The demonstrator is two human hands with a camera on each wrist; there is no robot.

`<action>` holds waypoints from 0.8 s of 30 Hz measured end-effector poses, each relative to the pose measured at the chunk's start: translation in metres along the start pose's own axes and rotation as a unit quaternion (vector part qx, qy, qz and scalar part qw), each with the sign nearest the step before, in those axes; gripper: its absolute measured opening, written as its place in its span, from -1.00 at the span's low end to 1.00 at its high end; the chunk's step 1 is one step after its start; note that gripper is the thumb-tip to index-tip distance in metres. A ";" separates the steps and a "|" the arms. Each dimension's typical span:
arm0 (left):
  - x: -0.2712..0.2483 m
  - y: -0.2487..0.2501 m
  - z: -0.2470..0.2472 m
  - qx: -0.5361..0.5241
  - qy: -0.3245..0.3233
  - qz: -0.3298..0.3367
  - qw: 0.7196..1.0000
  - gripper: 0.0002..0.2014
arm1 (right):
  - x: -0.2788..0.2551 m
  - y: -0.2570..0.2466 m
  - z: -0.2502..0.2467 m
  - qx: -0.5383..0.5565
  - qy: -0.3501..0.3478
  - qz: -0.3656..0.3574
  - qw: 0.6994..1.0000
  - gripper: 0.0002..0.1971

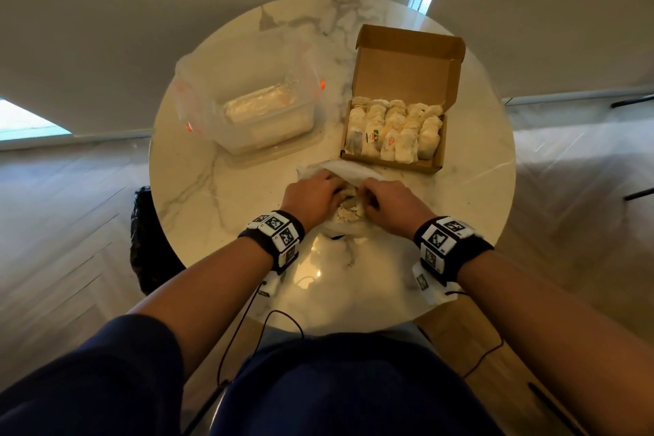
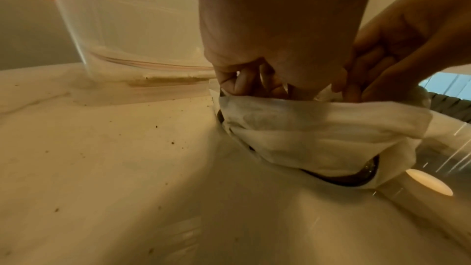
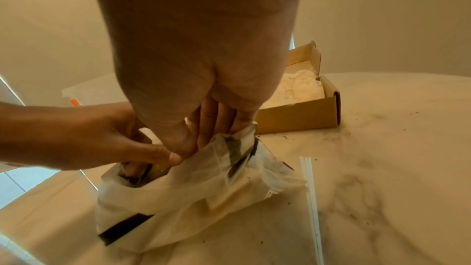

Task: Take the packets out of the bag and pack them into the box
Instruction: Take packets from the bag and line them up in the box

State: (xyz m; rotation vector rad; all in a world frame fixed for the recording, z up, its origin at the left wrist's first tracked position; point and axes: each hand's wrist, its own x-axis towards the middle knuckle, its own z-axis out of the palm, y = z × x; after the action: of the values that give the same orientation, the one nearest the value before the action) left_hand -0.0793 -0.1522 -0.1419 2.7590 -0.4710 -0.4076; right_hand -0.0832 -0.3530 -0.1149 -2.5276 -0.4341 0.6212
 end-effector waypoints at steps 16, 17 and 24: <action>-0.026 -0.015 -0.024 -0.192 -0.028 0.034 0.980 -0.82 | 0.022 0.009 -0.014 0.055 -0.008 -0.087 0.995 -0.92; -0.024 -0.015 -0.025 -0.196 -0.020 0.027 0.980 -0.83 | 0.022 0.008 -0.017 0.062 -0.009 -0.086 0.994 -0.93; -0.009 -0.002 -0.029 -0.187 -0.011 0.075 0.979 -0.78 | 0.020 0.008 -0.031 0.120 0.000 -0.067 0.991 -0.95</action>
State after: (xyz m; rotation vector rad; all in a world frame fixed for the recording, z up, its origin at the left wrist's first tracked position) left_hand -0.0772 -0.1398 -0.1139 2.3427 -0.5426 -0.4390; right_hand -0.0497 -0.3630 -0.1021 -2.2505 -0.4948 0.5852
